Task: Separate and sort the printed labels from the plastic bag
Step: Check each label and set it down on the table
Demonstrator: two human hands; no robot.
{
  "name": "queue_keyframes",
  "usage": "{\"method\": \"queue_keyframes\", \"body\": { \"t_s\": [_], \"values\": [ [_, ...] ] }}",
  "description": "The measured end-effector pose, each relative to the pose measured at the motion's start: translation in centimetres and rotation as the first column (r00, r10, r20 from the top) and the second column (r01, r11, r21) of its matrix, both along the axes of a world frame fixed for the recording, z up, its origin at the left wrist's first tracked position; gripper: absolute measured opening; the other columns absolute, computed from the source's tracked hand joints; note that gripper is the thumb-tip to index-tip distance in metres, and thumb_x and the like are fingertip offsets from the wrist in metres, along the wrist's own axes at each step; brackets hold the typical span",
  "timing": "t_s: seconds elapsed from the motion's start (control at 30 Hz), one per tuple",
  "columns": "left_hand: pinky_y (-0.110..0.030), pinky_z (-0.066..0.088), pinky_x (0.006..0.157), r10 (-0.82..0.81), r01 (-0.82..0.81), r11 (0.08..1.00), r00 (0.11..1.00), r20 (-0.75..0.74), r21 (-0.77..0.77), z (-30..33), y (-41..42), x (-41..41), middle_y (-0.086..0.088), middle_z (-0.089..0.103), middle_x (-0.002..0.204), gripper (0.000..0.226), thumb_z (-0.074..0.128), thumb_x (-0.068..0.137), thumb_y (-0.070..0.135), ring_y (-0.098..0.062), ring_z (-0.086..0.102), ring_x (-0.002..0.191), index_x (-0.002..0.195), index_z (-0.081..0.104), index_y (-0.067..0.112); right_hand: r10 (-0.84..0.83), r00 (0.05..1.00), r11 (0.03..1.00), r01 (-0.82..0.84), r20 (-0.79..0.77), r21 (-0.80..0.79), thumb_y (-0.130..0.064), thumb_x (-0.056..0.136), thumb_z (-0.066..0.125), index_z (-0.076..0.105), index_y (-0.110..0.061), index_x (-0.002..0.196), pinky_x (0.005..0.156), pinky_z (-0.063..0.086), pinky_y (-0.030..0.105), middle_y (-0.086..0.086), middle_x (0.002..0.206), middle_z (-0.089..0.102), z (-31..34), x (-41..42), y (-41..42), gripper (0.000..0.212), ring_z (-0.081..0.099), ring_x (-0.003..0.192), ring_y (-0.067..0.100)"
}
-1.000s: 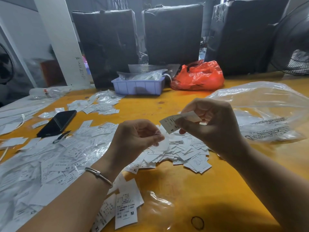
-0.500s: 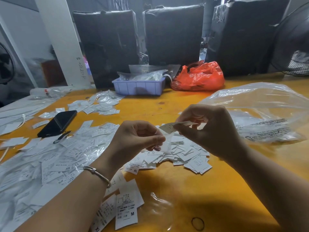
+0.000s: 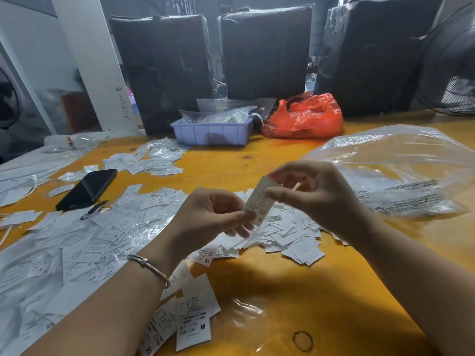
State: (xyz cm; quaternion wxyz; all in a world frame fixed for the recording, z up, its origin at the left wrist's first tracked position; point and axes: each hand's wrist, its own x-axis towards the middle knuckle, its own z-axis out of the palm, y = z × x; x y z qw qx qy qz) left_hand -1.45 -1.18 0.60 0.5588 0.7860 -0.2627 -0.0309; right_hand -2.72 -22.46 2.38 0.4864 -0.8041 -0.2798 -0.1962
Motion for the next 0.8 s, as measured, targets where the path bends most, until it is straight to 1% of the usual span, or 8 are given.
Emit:
{"method": "queue_keyframes", "body": {
  "t_s": [0.1, 0.17, 0.3, 0.4, 0.47, 0.6, 0.7, 0.8],
  "values": [
    [-0.025, 0.055, 0.060, -0.001, 0.001, 1.000, 1.000, -0.023, -0.018, 0.0, 0.0, 0.0, -0.008, 0.077, 0.081, 0.029, 0.073, 0.074, 0.029, -0.024, 0.074, 0.073, 0.088, 0.075, 0.005, -0.015, 1.000, 0.990, 0.018, -0.023, 0.142, 0.002, 0.078, 0.070, 0.072, -0.006, 0.086, 0.063, 0.057, 0.034, 0.010, 0.079, 0.072, 0.3, 0.0, -0.2, 0.012, 0.067, 0.070, 0.025],
    [-0.024, 0.056, 0.060, -0.007, 0.006, 1.000, 0.999, -0.031, -0.022, 0.0, 0.0, 0.0, -0.007, 0.077, 0.082, 0.027, 0.074, 0.074, 0.030, -0.022, 0.074, 0.075, 0.087, 0.076, 0.007, -0.012, 1.000, 0.990, 0.016, -0.029, 0.143, 0.007, 0.076, 0.070, 0.073, -0.005, 0.085, 0.067, 0.059, 0.032, 0.011, 0.080, 0.072, 0.2, -0.2, 0.0, 0.015, 0.069, 0.072, 0.026],
    [-0.021, 0.055, 0.060, -0.004, 0.001, 0.999, 0.998, -0.064, -0.047, 0.0, 0.0, 0.0, -0.008, 0.077, 0.081, 0.028, 0.075, 0.073, 0.031, -0.021, 0.074, 0.074, 0.087, 0.076, 0.007, -0.087, 0.996, 0.986, 0.084, 0.014, 0.144, 0.002, 0.075, 0.075, 0.074, -0.009, 0.087, 0.070, 0.058, 0.043, 0.008, 0.081, 0.073, 0.0, -0.3, 0.3, 0.016, 0.070, 0.076, 0.026],
    [-0.020, 0.054, 0.058, 0.004, -0.011, 0.998, 0.995, -0.098, -0.067, 0.0, 0.0, 0.0, -0.009, 0.077, 0.081, 0.028, 0.077, 0.071, 0.030, -0.021, 0.074, 0.073, 0.086, 0.076, 0.006, -0.105, 0.994, 0.985, 0.102, 0.011, 0.139, -0.002, 0.074, 0.077, 0.074, -0.012, 0.090, 0.069, 0.056, 0.046, 0.004, 0.080, 0.073, 0.1, -0.2, 0.1, 0.019, 0.069, 0.075, 0.023],
    [-0.019, 0.053, 0.056, 0.014, -0.021, 0.997, 0.994, -0.111, -0.070, 0.0, 0.0, 0.0, -0.010, 0.076, 0.081, 0.028, 0.077, 0.070, 0.030, -0.022, 0.074, 0.072, 0.085, 0.076, 0.006, -0.099, 0.995, 0.986, 0.099, -0.007, 0.135, -0.001, 0.074, 0.077, 0.074, -0.010, 0.090, 0.069, 0.057, 0.046, 0.006, 0.081, 0.073, -0.2, -0.2, 0.3, 0.018, 0.070, 0.076, 0.024],
    [-0.019, 0.053, 0.057, 0.022, -0.028, 0.998, 0.994, -0.110, -0.060, 0.0, -0.1, 0.0, -0.009, 0.077, 0.082, 0.031, 0.077, 0.070, 0.031, -0.021, 0.074, 0.074, 0.088, 0.076, 0.006, -0.051, 0.997, 0.979, 0.060, -0.054, 0.194, 0.005, 0.072, 0.076, 0.074, -0.005, 0.086, 0.071, 0.059, 0.041, 0.009, 0.081, 0.074, -0.6, 0.0, 0.6, 0.017, 0.072, 0.077, 0.022],
    [-0.019, 0.054, 0.057, 0.026, -0.032, 0.998, 0.995, -0.100, -0.056, 0.0, -0.1, 0.0, -0.008, 0.077, 0.083, 0.028, 0.076, 0.071, 0.031, -0.020, 0.074, 0.076, 0.088, 0.077, 0.009, -0.001, 0.994, 0.973, 0.026, -0.107, 0.231, 0.008, 0.070, 0.076, 0.073, -0.001, 0.083, 0.073, 0.059, 0.044, 0.013, 0.078, 0.074, -1.1, 0.1, 1.0, 0.016, 0.071, 0.074, 0.028],
    [-0.022, 0.056, 0.059, 0.028, -0.035, 0.998, 0.994, -0.103, -0.060, -0.1, -0.1, -0.1, -0.008, 0.077, 0.083, 0.024, 0.076, 0.071, 0.031, -0.023, 0.075, 0.077, 0.086, 0.077, 0.012, 0.015, 0.992, 0.975, 0.013, -0.121, 0.224, 0.009, 0.070, 0.076, 0.073, 0.002, 0.082, 0.072, 0.059, 0.046, 0.015, 0.077, 0.073, -1.5, 0.0, 1.3, 0.014, 0.071, 0.072, 0.029]
  ]
}}
